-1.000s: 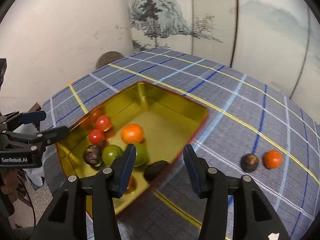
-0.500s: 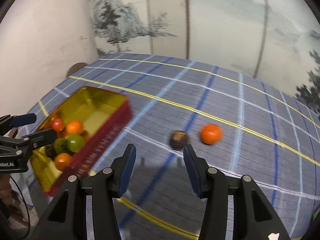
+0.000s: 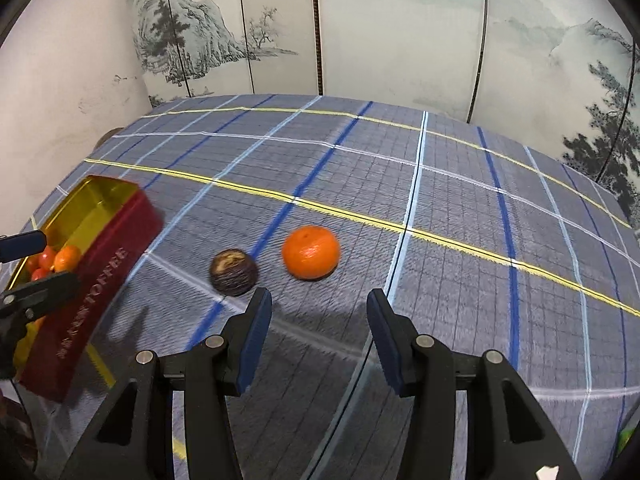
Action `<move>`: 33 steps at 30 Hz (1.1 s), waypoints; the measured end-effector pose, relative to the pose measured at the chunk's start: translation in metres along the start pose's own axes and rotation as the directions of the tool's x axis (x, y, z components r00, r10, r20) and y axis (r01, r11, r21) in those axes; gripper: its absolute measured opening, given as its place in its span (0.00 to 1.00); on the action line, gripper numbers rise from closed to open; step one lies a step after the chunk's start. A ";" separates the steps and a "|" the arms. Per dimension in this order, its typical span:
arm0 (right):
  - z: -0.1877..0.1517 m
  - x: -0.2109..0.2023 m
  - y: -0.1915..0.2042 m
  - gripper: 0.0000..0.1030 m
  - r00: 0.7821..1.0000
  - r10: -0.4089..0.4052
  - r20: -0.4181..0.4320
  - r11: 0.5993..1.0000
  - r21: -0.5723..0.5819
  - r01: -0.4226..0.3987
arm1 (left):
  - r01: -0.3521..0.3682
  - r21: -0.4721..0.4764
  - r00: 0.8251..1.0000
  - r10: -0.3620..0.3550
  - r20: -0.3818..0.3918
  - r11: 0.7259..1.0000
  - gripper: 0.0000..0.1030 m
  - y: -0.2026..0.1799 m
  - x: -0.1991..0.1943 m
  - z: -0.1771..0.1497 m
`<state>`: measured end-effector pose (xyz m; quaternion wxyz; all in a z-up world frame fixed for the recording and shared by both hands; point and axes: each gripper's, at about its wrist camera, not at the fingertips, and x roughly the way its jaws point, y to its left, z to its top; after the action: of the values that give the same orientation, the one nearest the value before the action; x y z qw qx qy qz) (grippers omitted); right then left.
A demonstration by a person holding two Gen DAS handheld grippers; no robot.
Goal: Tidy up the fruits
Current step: 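Grasp the mandarin on the cloth with right gripper while left gripper approaches a brown fruit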
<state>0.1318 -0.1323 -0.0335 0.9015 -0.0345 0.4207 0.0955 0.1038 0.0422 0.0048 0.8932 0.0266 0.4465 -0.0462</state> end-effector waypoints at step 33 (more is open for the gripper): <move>0.018 0.044 0.000 0.33 0.999 0.037 -0.033 0.998 -0.040 -0.038 | -0.038 0.035 0.998 0.040 -0.046 0.999 0.92 -0.030 0.047 0.019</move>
<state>0.1727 -0.1231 -0.0559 0.8918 -0.0467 0.4337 0.1203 0.1443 0.0081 -0.0216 0.8827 0.0516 0.4656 -0.0358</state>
